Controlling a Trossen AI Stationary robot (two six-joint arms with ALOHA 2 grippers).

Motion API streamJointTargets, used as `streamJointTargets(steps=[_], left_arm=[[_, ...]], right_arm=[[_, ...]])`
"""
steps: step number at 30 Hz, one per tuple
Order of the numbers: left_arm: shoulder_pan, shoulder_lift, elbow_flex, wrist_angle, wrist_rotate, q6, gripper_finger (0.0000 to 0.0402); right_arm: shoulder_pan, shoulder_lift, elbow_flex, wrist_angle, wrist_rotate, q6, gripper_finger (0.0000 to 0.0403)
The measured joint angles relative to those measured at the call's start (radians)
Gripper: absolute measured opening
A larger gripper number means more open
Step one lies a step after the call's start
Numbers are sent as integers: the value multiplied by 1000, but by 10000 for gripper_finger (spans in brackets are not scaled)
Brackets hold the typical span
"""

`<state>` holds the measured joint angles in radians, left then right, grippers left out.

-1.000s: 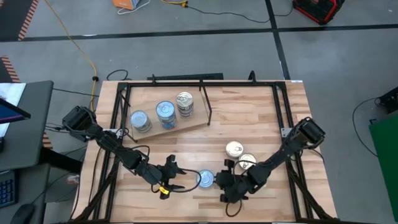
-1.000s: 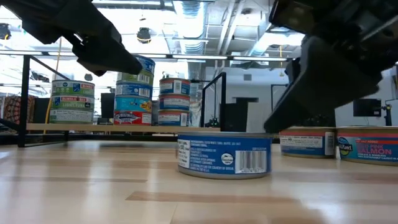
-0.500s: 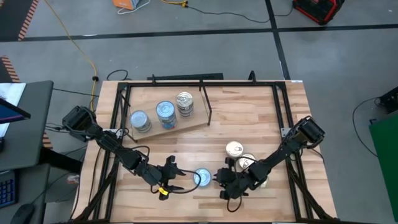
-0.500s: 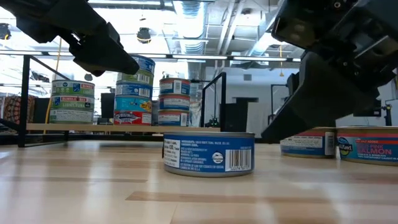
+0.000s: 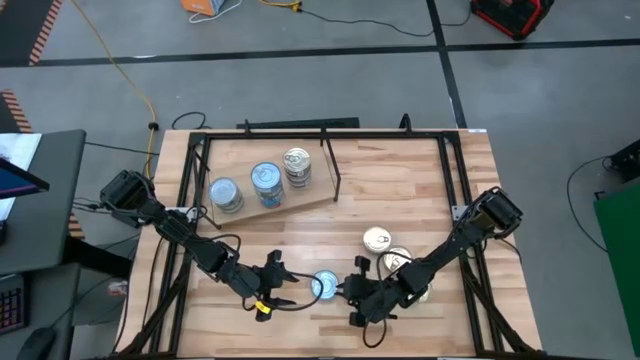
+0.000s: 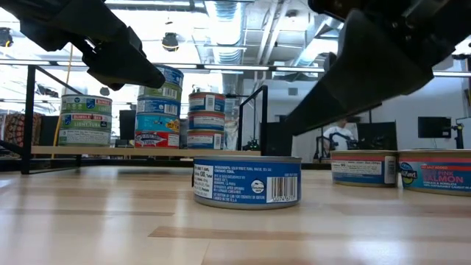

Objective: Stack canned seafood by type on shelf
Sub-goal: Stack the blue tuna can on top of the blue tuna can on the shelf

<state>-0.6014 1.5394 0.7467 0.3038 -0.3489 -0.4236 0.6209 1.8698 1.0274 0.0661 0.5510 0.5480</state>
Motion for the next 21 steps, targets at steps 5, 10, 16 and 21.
streamJointTargets(steps=[5, 10, 16, 21], left_arm=[[0, 0, 0, 0, 0, 0, 272], [0, 0, 0, 0, 0, 0, 272], [0, 0, 0, 0, 0, 0, 272], [0, 0, 0, 0, -1, 0, 272]], right_arm=[[-8, 0, -20, 30, 0, 1, 97], [-9, 0, -58, 80, 2, 15, 97], [-6, 0, -128, 208, 5, 31, 97], [-6, 1, -171, 280, 11, 42, 97]])
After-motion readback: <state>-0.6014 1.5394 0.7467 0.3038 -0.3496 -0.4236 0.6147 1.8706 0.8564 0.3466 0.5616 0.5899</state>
